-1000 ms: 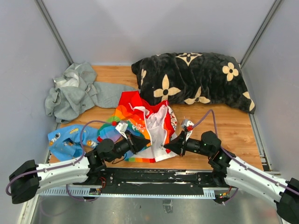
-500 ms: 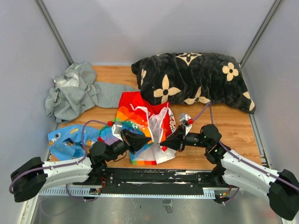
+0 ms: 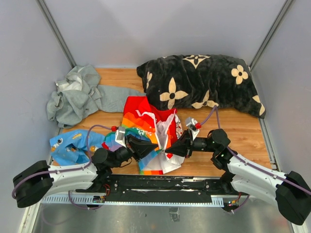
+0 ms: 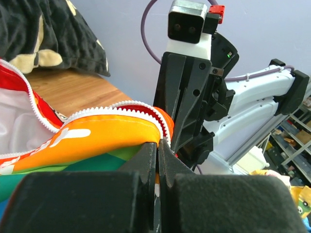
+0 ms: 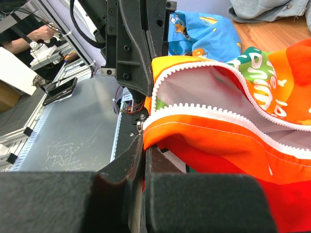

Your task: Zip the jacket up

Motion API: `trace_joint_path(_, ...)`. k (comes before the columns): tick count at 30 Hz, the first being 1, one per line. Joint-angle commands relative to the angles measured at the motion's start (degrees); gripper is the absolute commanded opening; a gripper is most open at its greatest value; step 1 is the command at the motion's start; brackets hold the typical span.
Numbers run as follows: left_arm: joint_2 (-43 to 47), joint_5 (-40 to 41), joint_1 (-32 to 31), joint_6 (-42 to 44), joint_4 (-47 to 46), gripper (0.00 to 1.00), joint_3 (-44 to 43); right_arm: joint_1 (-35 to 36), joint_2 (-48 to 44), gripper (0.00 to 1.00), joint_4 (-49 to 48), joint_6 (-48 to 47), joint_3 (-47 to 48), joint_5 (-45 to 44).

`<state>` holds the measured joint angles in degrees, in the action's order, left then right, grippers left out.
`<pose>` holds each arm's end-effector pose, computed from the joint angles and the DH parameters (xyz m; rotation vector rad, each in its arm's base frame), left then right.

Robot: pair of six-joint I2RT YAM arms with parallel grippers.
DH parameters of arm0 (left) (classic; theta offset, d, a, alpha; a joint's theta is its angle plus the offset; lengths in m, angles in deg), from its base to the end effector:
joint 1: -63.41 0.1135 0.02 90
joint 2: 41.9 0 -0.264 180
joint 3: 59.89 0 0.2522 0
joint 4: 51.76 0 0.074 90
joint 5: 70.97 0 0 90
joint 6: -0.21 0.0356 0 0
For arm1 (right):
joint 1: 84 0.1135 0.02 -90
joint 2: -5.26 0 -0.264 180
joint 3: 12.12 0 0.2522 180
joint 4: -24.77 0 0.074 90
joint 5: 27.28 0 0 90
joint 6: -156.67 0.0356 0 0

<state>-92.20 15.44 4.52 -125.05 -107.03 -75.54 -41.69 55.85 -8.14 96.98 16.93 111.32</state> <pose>0.0815 -0.1393 0.2118 0.3358 1.3073 -1.4553 0.1171 0.1427 0.2441 -0.9476 1.3599 1.5777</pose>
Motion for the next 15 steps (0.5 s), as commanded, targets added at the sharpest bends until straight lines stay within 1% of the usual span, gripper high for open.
trace_joint_path(1,-1.8,-2.3,0.4,-0.7,-6.3,0.0,-0.3,-0.7,0.0,0.01,-3.4,0.6,1.8,1.3)
trace_joint_path(6,-3.4,-3.5,0.4,-1.6,-9.5,0.0,-0.1,-0.7,0.0,0.01,-3.2,0.6,1.5,0.6)
trace_joint_path(15,-4.5,-3.7,0.4,-2.5,-11.2,0.0,0.0,-0.7,-0.3,0.01,-2.5,0.2,1.3,0.2)
